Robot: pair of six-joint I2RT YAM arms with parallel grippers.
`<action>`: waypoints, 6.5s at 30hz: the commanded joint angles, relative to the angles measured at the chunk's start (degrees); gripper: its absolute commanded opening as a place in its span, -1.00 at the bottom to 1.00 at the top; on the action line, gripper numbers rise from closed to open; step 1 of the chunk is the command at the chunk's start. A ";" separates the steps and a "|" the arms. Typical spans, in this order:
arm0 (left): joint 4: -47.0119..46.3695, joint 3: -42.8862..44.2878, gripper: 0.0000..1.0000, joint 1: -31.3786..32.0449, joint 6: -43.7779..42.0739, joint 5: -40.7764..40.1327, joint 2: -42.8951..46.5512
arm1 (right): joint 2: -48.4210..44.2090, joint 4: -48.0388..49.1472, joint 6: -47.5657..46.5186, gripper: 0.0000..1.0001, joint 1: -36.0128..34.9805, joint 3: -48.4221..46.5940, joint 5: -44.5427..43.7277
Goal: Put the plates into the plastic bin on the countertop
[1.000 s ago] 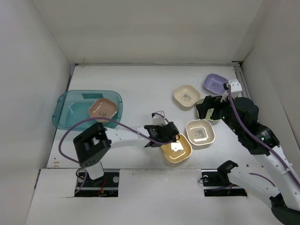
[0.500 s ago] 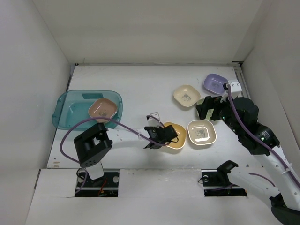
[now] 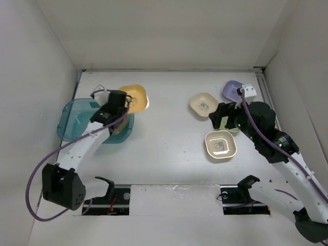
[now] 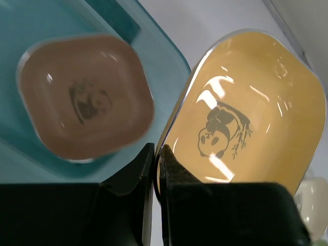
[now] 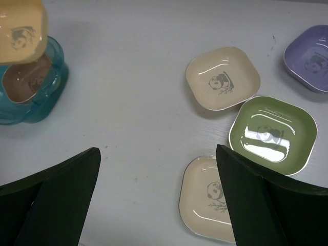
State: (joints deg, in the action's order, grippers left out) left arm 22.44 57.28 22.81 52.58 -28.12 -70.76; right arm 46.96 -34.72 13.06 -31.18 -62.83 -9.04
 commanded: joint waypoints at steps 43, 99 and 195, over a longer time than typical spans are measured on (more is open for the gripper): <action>-7.94 14.74 0.99 2.22 2.09 2.37 -7.69 | 1.12 4.32 1.08 1.00 0.24 -0.89 -2.90; -5.39 0.57 -1.00 -19.89 -2.38 13.79 2.29 | -2.32 5.36 3.55 1.00 1.30 0.43 0.24; -10.13 -11.49 -1.00 -26.14 0.25 14.40 -0.16 | -6.35 0.44 2.67 1.00 1.30 -5.82 -4.85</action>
State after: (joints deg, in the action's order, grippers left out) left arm 16.14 45.45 -2.24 50.98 -12.58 -70.24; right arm 40.75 -38.81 16.99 -30.06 -68.82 -15.97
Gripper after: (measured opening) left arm 0.007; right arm 0.999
